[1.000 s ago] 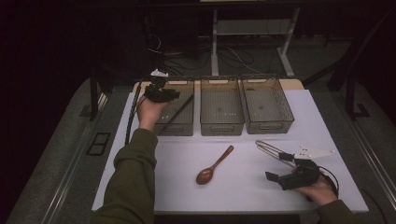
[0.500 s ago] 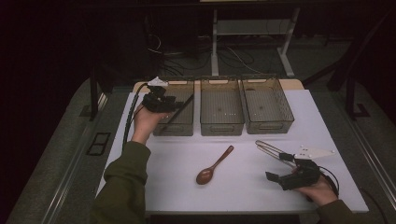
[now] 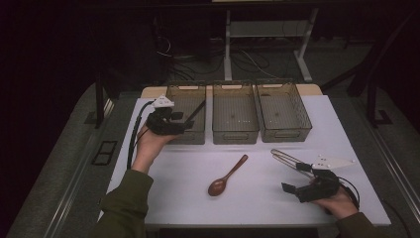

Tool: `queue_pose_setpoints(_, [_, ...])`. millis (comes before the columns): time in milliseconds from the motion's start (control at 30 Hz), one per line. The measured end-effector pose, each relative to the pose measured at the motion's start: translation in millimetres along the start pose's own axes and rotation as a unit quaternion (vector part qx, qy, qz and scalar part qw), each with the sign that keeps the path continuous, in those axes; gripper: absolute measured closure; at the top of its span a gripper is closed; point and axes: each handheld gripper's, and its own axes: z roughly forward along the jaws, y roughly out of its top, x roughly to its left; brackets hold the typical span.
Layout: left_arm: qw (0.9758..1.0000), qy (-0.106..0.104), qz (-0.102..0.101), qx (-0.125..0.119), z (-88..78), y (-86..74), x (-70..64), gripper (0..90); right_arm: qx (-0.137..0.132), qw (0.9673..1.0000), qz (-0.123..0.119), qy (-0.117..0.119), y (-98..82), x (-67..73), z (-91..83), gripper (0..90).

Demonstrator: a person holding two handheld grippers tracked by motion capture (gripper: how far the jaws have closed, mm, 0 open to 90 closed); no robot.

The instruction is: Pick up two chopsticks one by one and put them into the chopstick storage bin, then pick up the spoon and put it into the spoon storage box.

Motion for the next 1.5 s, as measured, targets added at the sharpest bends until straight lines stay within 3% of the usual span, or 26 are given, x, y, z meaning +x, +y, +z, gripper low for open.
queue_pose_setpoints(333, [0.9999, -0.005, -0.006, -0.013, -13.2, -23.5, -18.9, 30.4, 0.002, 1.0, 0.002, 0.001, 0.7, -0.2, 0.6, 0.0])
queue_pose_setpoints(700, [0.9998, -0.015, -0.003, -0.01, -19.9, -48.5, -42.9, 25.3, 0.002, 1.0, 0.0, -0.001, 0.4, 0.7, 0.0, 0.0])
queue_pose_setpoints(1233, [0.9988, -0.05, 0.002, 0.001, -18.9, -86.2, -83.1, 20.5, 0.002, 1.0, -0.003, -0.002, -0.5, 2.3, -0.8, 0.0])
queue_pose_setpoints(1500, [0.9972, -0.07, 0.022, 0.017, -5.2, -93.9, -100.7, 19.8, 0.004, 0.9999, -0.007, -0.005, -0.6, 1.9, 0.0, 0.0])
